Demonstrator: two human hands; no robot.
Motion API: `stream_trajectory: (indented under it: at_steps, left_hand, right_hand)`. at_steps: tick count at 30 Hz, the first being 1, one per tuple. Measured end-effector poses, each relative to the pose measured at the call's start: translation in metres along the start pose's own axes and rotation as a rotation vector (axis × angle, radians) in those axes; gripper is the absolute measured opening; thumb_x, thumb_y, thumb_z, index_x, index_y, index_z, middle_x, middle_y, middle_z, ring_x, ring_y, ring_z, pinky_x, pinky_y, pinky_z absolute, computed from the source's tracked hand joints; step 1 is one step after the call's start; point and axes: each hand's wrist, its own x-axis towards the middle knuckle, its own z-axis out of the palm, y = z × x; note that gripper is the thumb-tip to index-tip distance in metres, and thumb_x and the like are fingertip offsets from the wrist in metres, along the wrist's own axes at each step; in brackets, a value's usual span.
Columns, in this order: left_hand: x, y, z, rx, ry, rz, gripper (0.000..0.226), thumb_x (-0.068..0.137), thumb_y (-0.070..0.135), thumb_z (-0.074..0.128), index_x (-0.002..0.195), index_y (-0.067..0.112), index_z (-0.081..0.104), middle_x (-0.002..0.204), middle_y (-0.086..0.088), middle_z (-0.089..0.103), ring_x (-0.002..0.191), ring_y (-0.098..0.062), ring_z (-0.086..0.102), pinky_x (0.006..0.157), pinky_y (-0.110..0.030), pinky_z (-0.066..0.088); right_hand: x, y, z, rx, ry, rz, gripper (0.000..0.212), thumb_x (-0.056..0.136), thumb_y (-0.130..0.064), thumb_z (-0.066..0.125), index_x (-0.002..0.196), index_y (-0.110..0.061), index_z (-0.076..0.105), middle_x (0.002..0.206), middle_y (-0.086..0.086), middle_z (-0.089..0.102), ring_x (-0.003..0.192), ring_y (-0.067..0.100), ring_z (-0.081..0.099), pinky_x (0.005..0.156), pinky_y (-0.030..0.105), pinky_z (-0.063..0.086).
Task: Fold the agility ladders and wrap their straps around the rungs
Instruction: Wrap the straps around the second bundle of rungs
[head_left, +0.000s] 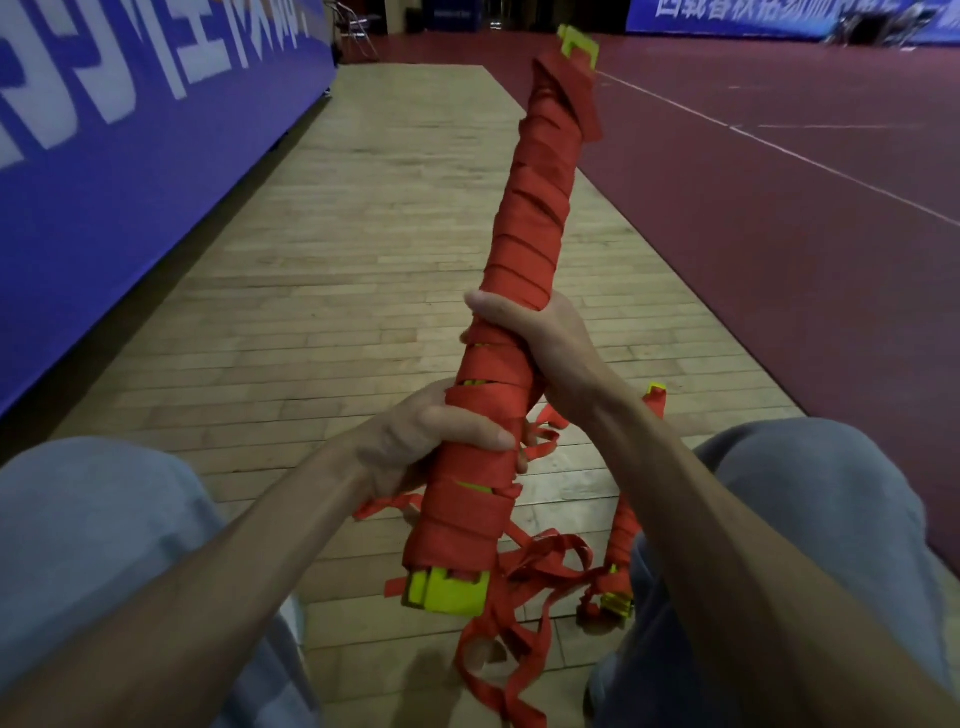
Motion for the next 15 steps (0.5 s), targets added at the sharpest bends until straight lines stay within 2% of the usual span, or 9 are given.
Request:
stream_trajectory:
  at_steps: [3,5,7,9,11,13,15]
  left_hand:
    - [0.0,0.014,-0.011,0.23,0.061,-0.049,0.041,0.067,0.013,0.085,0.104,0.008,0.068,0.095,-0.004,0.076,0.09,-0.017,0.072,0.079,-0.027,0.057]
    - [0.002,0.02,-0.021,0.352,0.171,-0.042,0.044,0.076,0.016,0.078,0.118,0.009,0.066,0.109,-0.005,0.074,0.104,-0.02,0.069,0.093,-0.032,0.054]
    - [0.005,0.021,-0.03,0.301,0.414,-0.006,0.046,0.086,0.004,0.069,0.13,0.007,0.057,0.115,-0.009,0.071,0.107,-0.023,0.067,0.094,-0.034,0.051]
    - [0.009,0.022,-0.035,0.211,0.651,0.05,0.044,0.091,-0.001,0.058,0.133,0.009,0.053,0.117,-0.009,0.068,0.101,-0.021,0.066,0.088,-0.031,0.051]
    - [0.012,0.024,-0.037,0.057,0.769,0.123,0.031,0.095,0.006,0.052,0.124,0.009,0.06,0.114,-0.01,0.069,0.098,-0.02,0.066,0.088,-0.034,0.051]
    - [0.015,0.028,-0.032,-0.106,0.771,0.159,0.016,0.096,0.021,0.056,0.102,0.013,0.068,0.102,-0.009,0.071,0.09,-0.021,0.067,0.089,-0.038,0.052]
    - [0.016,0.029,-0.03,-0.181,0.759,0.161,0.021,0.091,0.035,0.065,0.087,0.015,0.068,0.083,-0.003,0.069,0.076,-0.018,0.065,0.078,-0.033,0.053]
  right_hand:
    - [0.006,0.009,-0.003,-0.163,0.083,-0.034,0.021,0.075,-0.014,0.084,0.082,-0.013,0.064,0.069,-0.004,0.067,0.065,0.01,0.066,0.062,0.027,0.054]
    - [0.007,0.02,-0.001,-0.339,0.107,-0.009,0.031,0.068,-0.028,0.089,0.086,-0.019,0.065,0.072,-0.01,0.069,0.067,0.006,0.066,0.064,0.028,0.052]
    - [0.004,0.028,0.005,-0.547,0.139,0.063,0.061,0.059,-0.051,0.088,0.103,-0.018,0.06,0.087,-0.007,0.069,0.078,0.009,0.067,0.067,0.029,0.052]
    - [-0.001,0.031,0.013,-0.715,0.145,0.085,0.072,0.059,-0.06,0.084,0.112,-0.019,0.056,0.095,-0.005,0.067,0.084,0.011,0.065,0.068,0.029,0.051]
    - [-0.007,0.03,0.024,-0.807,0.1,0.097,0.072,0.062,-0.062,0.081,0.114,-0.02,0.055,0.097,-0.004,0.066,0.086,0.014,0.064,0.072,0.033,0.053]
    - [-0.015,0.03,0.036,-0.879,0.034,0.106,0.07,0.065,-0.063,0.079,0.116,-0.021,0.054,0.096,-0.004,0.066,0.086,0.016,0.064,0.074,0.034,0.054]
    - [-0.023,0.032,0.047,-0.977,-0.043,0.073,0.066,0.067,-0.064,0.075,0.112,-0.02,0.054,0.095,-0.001,0.067,0.086,0.02,0.065,0.074,0.036,0.053]
